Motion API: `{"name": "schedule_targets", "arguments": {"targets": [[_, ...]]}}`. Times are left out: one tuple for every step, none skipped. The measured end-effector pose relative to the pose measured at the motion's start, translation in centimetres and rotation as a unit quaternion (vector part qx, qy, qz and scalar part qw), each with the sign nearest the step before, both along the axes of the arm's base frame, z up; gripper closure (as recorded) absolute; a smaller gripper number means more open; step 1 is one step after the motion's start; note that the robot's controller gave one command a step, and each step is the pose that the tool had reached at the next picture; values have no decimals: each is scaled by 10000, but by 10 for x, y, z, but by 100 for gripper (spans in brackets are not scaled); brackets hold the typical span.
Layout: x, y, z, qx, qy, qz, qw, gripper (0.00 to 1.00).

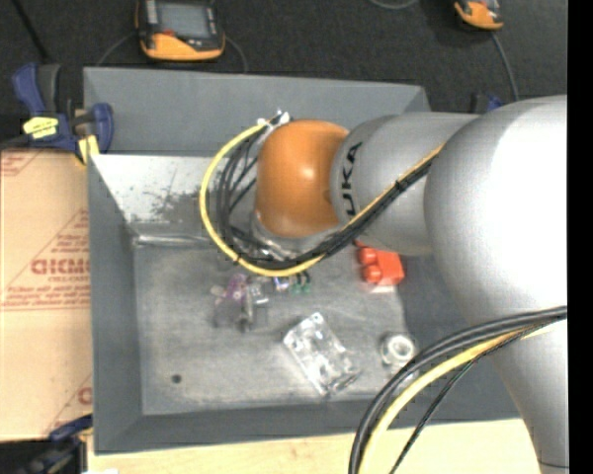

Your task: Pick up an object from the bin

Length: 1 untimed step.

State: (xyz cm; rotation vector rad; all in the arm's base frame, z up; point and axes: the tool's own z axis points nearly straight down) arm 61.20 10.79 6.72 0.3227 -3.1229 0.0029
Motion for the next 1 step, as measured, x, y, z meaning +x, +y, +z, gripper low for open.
{"name": "schedule_targets", "arguments": {"targets": [[2,2,4,23,-26,-18,10000,100]]}}
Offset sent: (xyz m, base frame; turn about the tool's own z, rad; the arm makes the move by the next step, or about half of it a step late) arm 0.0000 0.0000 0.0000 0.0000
